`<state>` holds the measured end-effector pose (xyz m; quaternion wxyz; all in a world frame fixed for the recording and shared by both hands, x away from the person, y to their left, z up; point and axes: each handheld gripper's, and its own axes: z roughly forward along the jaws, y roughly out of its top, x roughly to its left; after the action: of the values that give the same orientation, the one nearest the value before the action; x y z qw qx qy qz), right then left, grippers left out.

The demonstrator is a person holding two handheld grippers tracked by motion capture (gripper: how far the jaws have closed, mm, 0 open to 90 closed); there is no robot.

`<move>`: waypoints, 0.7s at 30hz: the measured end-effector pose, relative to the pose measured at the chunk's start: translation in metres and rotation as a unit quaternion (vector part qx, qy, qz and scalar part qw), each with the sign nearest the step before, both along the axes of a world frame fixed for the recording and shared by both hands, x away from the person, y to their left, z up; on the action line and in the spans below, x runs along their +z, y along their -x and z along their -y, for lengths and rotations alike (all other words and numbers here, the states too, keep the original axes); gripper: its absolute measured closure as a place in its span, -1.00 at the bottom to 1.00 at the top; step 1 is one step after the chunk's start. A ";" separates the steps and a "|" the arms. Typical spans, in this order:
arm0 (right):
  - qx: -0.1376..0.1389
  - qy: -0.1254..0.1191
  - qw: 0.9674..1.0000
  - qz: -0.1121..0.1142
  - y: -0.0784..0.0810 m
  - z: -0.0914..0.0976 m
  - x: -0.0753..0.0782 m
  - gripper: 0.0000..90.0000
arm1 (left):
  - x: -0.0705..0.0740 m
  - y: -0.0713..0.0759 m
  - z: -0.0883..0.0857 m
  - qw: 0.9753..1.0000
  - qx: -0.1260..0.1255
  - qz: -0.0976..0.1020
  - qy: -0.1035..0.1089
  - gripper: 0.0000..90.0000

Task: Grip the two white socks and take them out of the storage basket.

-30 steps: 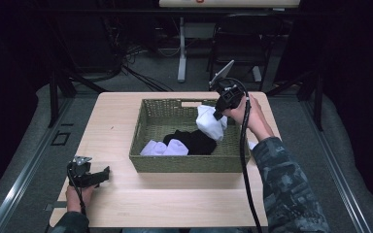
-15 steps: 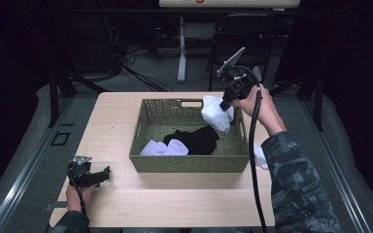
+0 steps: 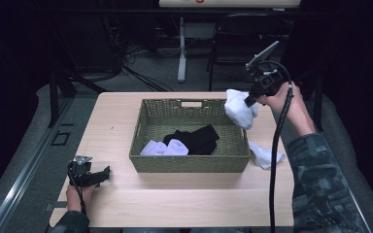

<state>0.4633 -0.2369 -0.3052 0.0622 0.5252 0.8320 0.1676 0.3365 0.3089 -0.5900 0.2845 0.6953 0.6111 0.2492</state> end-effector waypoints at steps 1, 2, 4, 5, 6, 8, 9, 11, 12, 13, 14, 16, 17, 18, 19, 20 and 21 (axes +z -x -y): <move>-0.007 0.001 1.000 0.001 0.002 0.007 0.000 0.89 | 0.000 0.000 0.000 1.000 0.000 0.000 0.000 -0.78; -0.015 -0.001 1.000 0.002 0.003 0.015 -0.002 0.89 | 0.000 0.000 0.000 1.000 0.000 0.000 0.000 -0.78; -0.027 0.002 1.000 -0.001 0.006 0.030 -0.005 0.89 | 0.000 0.000 0.000 1.000 0.001 0.000 0.000 -0.78; -0.035 0.004 0.999 -0.003 0.008 0.037 -0.008 0.89 | 0.000 0.000 0.000 1.000 0.001 -0.001 -0.001 -0.78; -0.041 0.004 0.999 -0.005 0.010 0.044 -0.012 0.89 | 0.000 0.000 0.000 1.000 0.001 -0.001 -0.001 -0.78; -0.055 0.006 0.998 -0.011 0.012 0.056 -0.021 0.89 | 0.000 0.000 0.001 1.000 0.002 0.001 -0.002 -0.78; -0.060 0.010 0.998 -0.014 0.012 0.061 -0.026 0.89 | 0.000 0.000 0.001 1.000 0.003 0.001 -0.002 -0.78; -0.071 0.012 0.997 -0.022 0.013 0.070 -0.040 0.89 | 0.000 0.000 0.001 1.000 0.001 0.000 -0.005 -0.78; -0.076 0.015 0.997 -0.026 0.013 0.073 -0.048 0.89 | 0.000 0.001 0.001 1.000 0.001 -0.001 -0.006 -0.78; -0.080 0.014 0.996 -0.033 0.013 0.076 -0.056 0.89 | 0.000 0.000 0.000 1.000 0.000 0.000 -0.006 -0.78; -0.083 0.013 0.996 -0.039 0.013 0.078 -0.065 0.89 | 0.000 0.001 0.001 1.000 0.001 -0.001 -0.005 -0.78; -0.090 0.018 0.994 -0.052 0.012 0.081 -0.083 0.88 | 0.000 0.000 0.001 1.000 0.001 -0.001 -0.004 -0.78; -0.092 0.018 0.994 -0.057 0.011 0.082 -0.093 0.88 | 0.000 0.000 0.001 1.000 0.001 -0.001 -0.005 -0.78; -0.096 0.015 0.993 -0.064 0.010 0.083 -0.103 0.88 | 0.000 0.000 0.001 1.000 0.001 -0.001 -0.005 -0.78; -0.096 0.020 0.993 -0.069 0.009 0.085 -0.112 0.88 | 0.000 0.000 0.001 1.000 0.002 0.000 -0.003 -0.78; -0.100 0.020 0.992 -0.076 0.008 0.085 -0.121 0.88 | 0.000 0.000 0.001 1.000 0.001 0.000 -0.004 -0.78; -0.104 0.023 0.991 -0.078 0.007 0.086 -0.130 0.88 | 0.000 0.000 0.001 1.000 0.002 0.001 -0.003 -0.78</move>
<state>0.4564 -0.3227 -0.4355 0.0265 0.6187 0.7788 0.0998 0.3362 0.3082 -0.5900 0.2824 0.6950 0.6111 0.2526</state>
